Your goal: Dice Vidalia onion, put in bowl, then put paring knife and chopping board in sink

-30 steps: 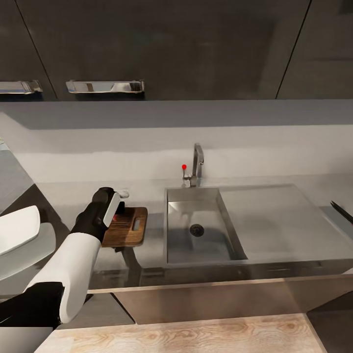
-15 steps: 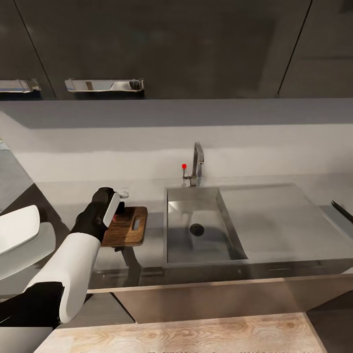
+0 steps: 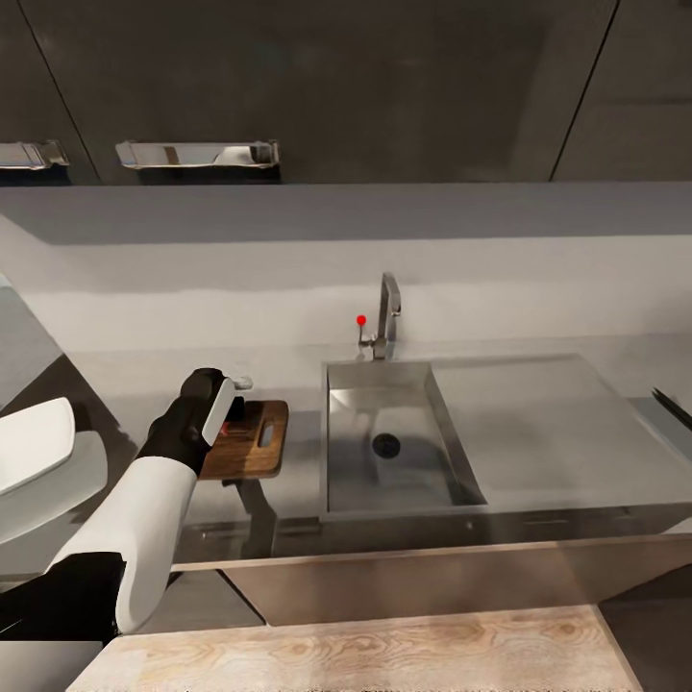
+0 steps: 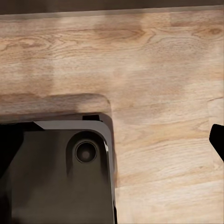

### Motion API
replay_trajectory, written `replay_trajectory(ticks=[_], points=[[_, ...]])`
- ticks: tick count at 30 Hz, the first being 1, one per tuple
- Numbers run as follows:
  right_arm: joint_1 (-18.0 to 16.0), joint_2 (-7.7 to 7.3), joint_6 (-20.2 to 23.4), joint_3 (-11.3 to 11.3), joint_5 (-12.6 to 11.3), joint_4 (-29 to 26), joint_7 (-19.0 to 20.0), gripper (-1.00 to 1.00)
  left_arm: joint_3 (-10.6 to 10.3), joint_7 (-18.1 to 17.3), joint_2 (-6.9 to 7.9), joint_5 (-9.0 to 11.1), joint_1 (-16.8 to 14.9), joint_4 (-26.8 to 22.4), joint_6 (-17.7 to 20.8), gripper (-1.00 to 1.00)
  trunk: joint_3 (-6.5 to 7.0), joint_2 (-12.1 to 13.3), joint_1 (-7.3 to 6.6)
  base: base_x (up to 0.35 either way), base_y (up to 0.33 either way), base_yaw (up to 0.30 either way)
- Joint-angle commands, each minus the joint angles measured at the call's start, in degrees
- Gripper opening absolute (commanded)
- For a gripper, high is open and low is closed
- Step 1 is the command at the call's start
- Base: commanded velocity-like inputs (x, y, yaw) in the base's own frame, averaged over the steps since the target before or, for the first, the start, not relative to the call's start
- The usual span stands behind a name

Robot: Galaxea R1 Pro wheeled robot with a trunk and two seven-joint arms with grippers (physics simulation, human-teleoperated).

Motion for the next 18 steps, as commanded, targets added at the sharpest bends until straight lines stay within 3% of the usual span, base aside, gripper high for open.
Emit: replay_trajectory(ticks=[1,18], points=[[0.0,-0.04,-0.2,0.5,-0.6,0.0,-0.2,1.00,0.1,0.5,-0.05,0.5,0.0,0.0,0.1,-1.00,-0.19,-0.1,0.03,0.000,0.000,0.000],[0.0,-0.04,-0.2,0.5,-0.6,0.0,-0.2,1.00,0.1,0.5,0.02,0.5,0.0,0.0,0.1,-1.00,-1.26,-0.1,0.03,0.000,0.000,0.000]])
